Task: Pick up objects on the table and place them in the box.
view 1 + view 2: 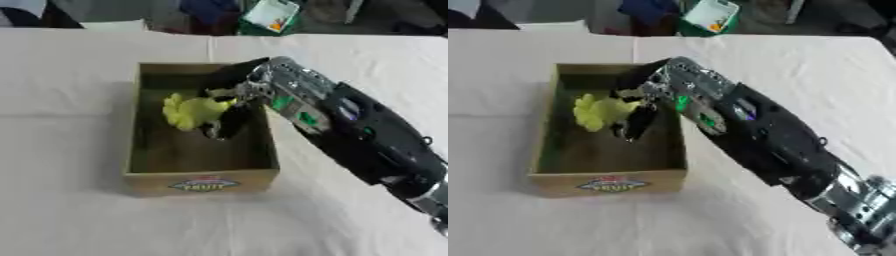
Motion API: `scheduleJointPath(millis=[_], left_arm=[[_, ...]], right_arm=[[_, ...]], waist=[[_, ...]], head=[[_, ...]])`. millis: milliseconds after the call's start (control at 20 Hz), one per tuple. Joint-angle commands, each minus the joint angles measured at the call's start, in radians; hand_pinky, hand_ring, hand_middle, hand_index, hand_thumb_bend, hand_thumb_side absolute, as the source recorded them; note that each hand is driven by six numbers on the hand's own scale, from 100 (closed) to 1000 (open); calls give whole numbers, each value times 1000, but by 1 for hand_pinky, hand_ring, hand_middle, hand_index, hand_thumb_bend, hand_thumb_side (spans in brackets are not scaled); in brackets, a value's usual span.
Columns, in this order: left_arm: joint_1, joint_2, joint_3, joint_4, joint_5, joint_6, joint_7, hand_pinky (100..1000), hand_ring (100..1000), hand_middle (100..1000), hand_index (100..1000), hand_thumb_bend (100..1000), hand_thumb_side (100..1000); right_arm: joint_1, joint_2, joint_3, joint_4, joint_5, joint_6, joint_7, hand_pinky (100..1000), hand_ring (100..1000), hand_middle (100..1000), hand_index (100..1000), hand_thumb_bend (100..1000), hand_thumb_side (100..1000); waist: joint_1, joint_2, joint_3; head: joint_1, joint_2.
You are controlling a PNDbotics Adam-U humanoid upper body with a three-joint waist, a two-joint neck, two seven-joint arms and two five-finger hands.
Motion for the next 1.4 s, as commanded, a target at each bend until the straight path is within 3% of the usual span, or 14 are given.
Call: scheduleJointPath(millis=[50, 300, 550, 700, 950, 1100, 1150, 1250, 1300, 1400], left_arm=[[-3, 15, 0, -20, 2, 0, -3, 374, 461, 566, 629, 100, 539], [-2, 16, 0, -20, 2, 1, -3, 374, 462, 566, 629, 100, 539], [1, 16, 1, -20, 2, 0, -2, 374, 462, 566, 628, 100, 539], [1, 15, 2, -20, 2, -1, -1, 374, 462, 566, 628, 100, 539], [2, 14, 5, -20, 1, -4, 2, 373, 463, 567, 628, 100, 539], [1, 13, 7, -20, -1, -4, 5, 373, 463, 567, 627, 100, 539], [1, 13, 7, -20, -1, -5, 6, 373, 463, 567, 628, 100, 540], [0, 13, 9, -20, -2, -5, 8, 374, 463, 567, 627, 100, 539], [0, 13, 10, -20, -3, -6, 9, 374, 463, 567, 627, 100, 541], [-1, 12, 11, -20, -4, -6, 11, 374, 464, 567, 627, 100, 542]], right_arm=[[-30, -10, -11, 5, 19, -11, -1, 808, 902, 821, 904, 419, 587], [-38, -15, -25, -5, 39, -20, -1, 818, 922, 841, 917, 703, 582], [-32, -24, -60, -45, 33, -10, -1, 818, 912, 842, 918, 712, 599], [-23, -39, -106, -116, 17, 7, -1, 819, 899, 838, 909, 648, 631], [15, -91, -231, -300, -6, 58, -1, 821, 872, 833, 886, 413, 711], [53, -127, -309, -416, -37, 95, -2, 818, 844, 821, 869, 367, 769], [70, -137, -338, -456, -52, 114, -13, 818, 834, 820, 864, 269, 825], [102, -156, -390, -511, -81, 163, -63, 817, 812, 814, 851, 100, 894], [116, -163, -411, -522, -95, 183, -106, 817, 809, 812, 849, 100, 881], [148, -174, -449, -529, -140, 214, -207, 820, 783, 789, 832, 100, 942]], waist=[[4, -21, 2], [4, -23, 2], [8, -24, 1], [10, -24, 0], [13, -22, -7], [15, -20, -12], [15, -19, -13], [16, -18, -15], [17, -18, -16], [17, -16, -19]], head=[[-1, 6], [0, 7], [2, 5], [3, 4], [10, 2], [15, 1], [17, 0], [20, -3], [22, -5], [26, -6]])
